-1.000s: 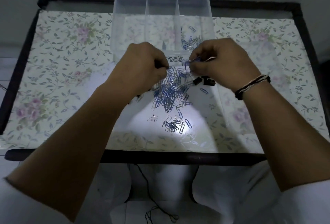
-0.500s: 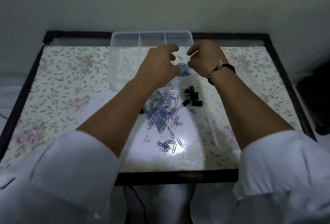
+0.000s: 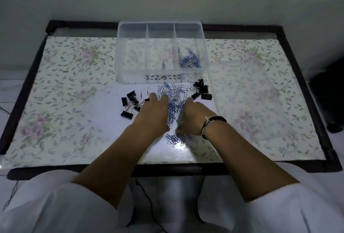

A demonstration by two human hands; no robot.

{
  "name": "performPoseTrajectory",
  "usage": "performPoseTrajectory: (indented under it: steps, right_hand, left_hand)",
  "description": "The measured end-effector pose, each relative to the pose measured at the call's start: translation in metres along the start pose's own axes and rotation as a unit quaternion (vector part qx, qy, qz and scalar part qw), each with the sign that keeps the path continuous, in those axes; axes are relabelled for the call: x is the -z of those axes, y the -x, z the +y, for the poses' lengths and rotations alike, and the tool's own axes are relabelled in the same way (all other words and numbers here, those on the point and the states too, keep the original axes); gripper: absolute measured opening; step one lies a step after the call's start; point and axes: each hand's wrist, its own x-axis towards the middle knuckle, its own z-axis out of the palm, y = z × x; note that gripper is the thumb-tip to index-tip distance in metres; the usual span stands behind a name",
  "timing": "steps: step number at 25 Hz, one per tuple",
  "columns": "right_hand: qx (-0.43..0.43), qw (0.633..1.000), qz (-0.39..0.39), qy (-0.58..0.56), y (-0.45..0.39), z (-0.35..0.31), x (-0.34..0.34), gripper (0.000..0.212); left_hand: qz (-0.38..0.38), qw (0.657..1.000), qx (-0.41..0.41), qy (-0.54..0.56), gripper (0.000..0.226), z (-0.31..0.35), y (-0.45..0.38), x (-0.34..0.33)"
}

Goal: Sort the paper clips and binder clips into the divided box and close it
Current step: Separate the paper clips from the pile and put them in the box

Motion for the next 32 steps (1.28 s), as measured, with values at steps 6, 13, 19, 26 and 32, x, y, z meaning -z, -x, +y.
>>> performPoseTrajectory:
  steps: [6, 13, 19, 26, 32]
  right_hand:
    - [0.145, 0.97, 0.182, 0.078, -0.024, 0.003, 0.011, 0.042]
    - [0.185, 0.956, 0.195, 0.119, -0.041, 0.012, 0.002, 0.037]
    - [0.208, 0.946, 0.227, 0.099, -0.045, 0.009, -0.001, 0.02]
    - [0.181, 0.955, 0.233, 0.011, -0.035, 0.008, 0.027, 0.012]
    - [0.155, 0.931, 0.249, -0.217, -0.007, 0.017, 0.081, 0.005]
  left_hand:
    - [0.067, 0.996, -0.043, 0.027, 0.064, -0.016, -0.032, 0.009]
    - [0.046, 0.996, -0.069, 0.036, 0.046, -0.023, -0.042, 0.014]
    - [0.084, 0.995, -0.058, 0.01, 0.016, -0.015, -0.043, 0.016]
    - [0.058, 0.994, -0.047, 0.081, 0.017, -0.024, -0.04, 0.037]
    - [0.027, 0.959, -0.028, 0.282, 0.016, -0.017, -0.027, 0.095]
